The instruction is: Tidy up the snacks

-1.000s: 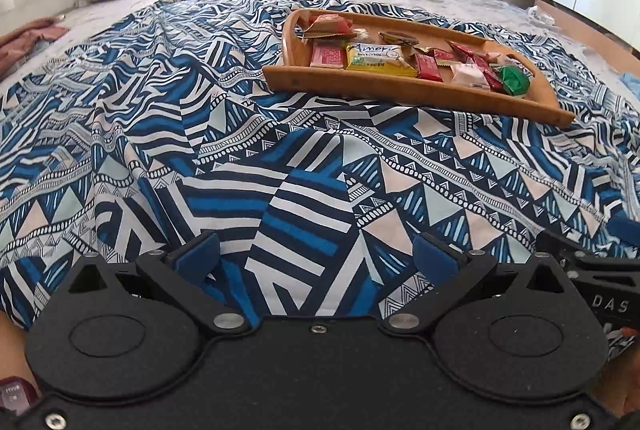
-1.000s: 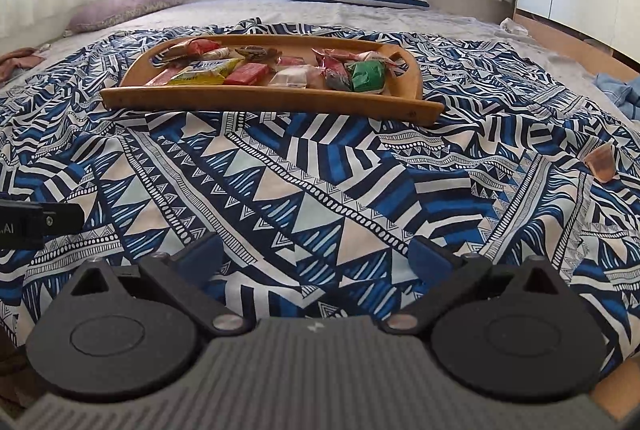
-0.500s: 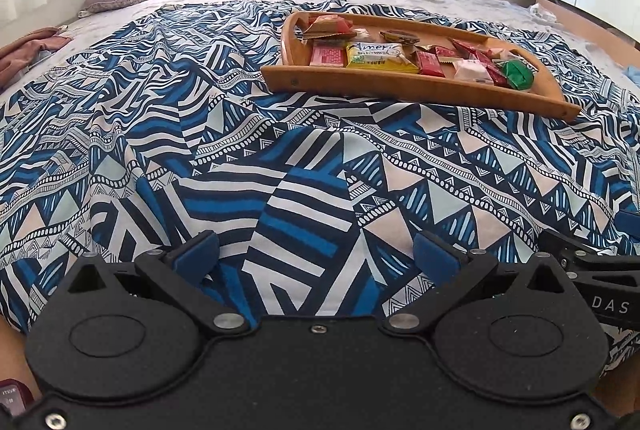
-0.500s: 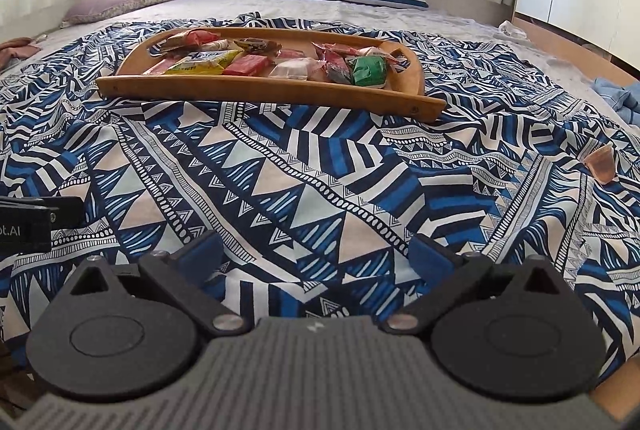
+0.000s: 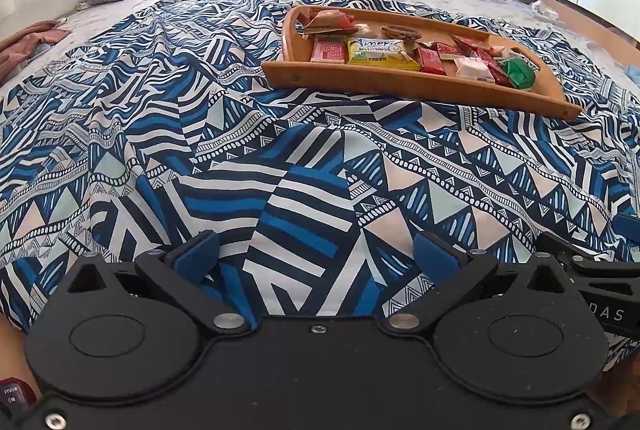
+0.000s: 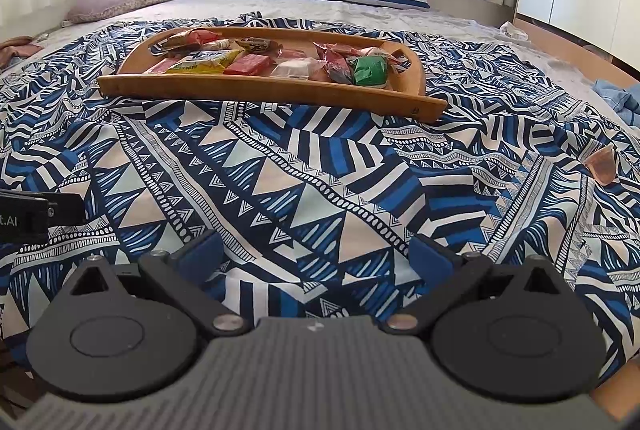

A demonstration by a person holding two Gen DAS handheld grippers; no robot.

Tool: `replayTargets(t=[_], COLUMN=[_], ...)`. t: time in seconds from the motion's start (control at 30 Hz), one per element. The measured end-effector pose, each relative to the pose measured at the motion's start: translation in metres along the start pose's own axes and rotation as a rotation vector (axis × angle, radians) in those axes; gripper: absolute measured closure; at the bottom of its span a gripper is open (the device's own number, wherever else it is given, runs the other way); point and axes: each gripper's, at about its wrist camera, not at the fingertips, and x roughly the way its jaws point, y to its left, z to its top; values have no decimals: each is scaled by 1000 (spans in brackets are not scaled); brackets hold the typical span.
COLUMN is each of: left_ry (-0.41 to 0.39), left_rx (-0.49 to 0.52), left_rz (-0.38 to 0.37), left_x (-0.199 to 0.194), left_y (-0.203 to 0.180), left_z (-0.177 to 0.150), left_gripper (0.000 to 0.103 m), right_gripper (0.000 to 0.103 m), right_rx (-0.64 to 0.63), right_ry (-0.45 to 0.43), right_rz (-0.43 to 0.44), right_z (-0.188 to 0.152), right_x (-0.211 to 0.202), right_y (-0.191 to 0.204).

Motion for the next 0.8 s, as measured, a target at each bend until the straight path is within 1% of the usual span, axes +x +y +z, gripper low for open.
replayTargets(t=[0.27,0.8], left_ry=[9,0], left_rx=[4,12], left_rz=[-1,4], left_x=[1,0], left_y=[0,-1], left_z=[1,-2], left_gripper=[0,0], right_gripper=[0,0], right_rx=[0,0], right_ry=[0,0], right_rz=[0,0], right_z=[0,0], right_x=[0,0], right_y=[0,0])
